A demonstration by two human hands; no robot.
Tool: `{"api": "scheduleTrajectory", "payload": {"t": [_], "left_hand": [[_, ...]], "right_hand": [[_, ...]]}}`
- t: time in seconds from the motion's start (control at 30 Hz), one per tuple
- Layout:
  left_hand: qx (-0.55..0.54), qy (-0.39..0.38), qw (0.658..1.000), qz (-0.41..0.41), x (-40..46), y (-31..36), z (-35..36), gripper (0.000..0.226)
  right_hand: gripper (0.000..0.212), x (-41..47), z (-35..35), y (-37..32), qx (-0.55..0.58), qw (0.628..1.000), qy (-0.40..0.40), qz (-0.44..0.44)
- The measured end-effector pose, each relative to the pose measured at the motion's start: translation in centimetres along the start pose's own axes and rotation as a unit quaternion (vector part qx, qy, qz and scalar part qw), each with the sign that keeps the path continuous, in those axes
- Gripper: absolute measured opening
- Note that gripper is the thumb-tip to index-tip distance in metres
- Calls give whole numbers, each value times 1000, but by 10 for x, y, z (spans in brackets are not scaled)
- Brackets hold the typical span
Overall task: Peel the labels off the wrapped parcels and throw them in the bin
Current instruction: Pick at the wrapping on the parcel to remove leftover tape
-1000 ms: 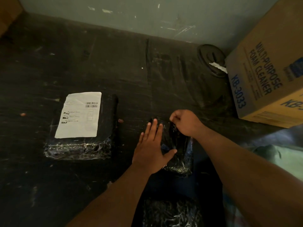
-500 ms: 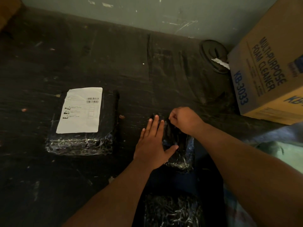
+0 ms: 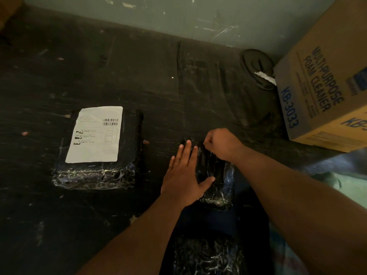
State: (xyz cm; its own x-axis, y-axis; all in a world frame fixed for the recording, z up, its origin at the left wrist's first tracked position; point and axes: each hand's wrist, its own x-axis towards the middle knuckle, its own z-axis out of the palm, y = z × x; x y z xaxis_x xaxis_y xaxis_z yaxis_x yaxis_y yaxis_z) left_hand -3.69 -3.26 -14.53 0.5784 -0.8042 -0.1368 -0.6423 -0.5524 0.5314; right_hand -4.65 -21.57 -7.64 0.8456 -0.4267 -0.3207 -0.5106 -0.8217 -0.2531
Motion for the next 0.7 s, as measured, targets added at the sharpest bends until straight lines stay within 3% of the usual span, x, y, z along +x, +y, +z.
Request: {"api": "scheduleTrajectory", "payload": {"t": [0.17, 0.5, 0.6, 0.7], "left_hand": [[0, -2, 1000, 4, 0, -2, 0, 105], [-9, 2, 1000, 4, 0, -1, 0, 104], [-8, 4, 1000, 7, -1, -1, -1, 104], [-7, 1, 1000, 8, -1, -1, -1, 104]], "right_hand": [[14, -3, -2, 10, 93, 995, -6, 24], [17, 10, -11, -6, -12, 999, -52, -5], [19, 9, -8, 7, 86, 994, -55, 48], [24, 7, -7, 12, 112, 991, -58, 51]]}}
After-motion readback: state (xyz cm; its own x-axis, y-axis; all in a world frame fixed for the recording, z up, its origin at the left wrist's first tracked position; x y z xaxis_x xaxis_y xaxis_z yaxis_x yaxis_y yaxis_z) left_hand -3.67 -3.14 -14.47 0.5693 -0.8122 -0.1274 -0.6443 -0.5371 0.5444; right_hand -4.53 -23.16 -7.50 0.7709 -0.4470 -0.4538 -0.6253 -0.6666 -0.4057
